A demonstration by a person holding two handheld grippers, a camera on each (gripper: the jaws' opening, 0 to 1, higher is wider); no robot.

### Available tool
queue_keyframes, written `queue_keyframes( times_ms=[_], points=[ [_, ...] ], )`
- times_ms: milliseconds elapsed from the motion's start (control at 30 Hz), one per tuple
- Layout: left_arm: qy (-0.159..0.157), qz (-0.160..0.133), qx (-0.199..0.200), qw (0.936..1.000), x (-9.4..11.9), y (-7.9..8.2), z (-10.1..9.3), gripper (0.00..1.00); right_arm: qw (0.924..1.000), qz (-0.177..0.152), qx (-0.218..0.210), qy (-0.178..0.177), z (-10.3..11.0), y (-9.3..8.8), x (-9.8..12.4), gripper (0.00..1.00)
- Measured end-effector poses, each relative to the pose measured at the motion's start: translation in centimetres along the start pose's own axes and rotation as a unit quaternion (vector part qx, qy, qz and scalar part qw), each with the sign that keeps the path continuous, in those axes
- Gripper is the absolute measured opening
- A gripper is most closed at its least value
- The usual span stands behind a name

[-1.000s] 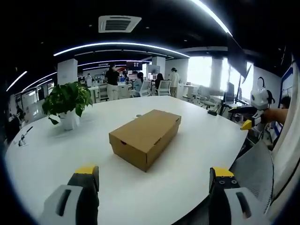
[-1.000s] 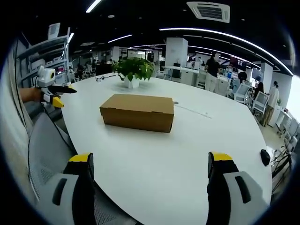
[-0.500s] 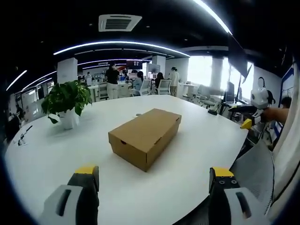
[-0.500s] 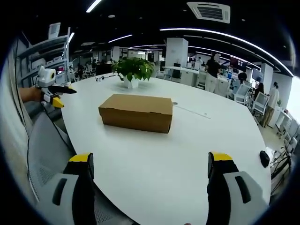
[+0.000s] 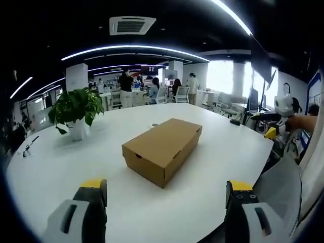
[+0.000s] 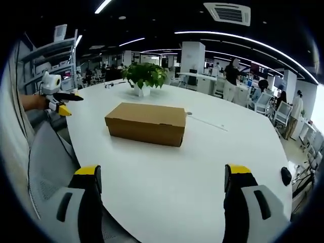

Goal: Operate the shoe box by opening the lid, removing the specified soft item, and placing it in the target area until the item is outside and the box remains undamaged.

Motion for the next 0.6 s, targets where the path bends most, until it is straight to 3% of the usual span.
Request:
queue_keyframes(
  times_ms=[600],
  points=[
    [0.018,0.013,0.0,0.9998,-2.0,0.2,0.2,0.96,0.9994,0.004,0.02,0.028,-2.1,0.8,-2.3,0.95]
  ],
)
Point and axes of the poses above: the point that each gripper's makers call its tool centre point, and the gripper's own axes: x roughly backward along the fingers, z roughly to its left, y roughly out of its top, the point moved 2 cm from there along x, roughly backward along the fingers, and after that the axes turned 2 degrees about x, right-handed, at the moved point
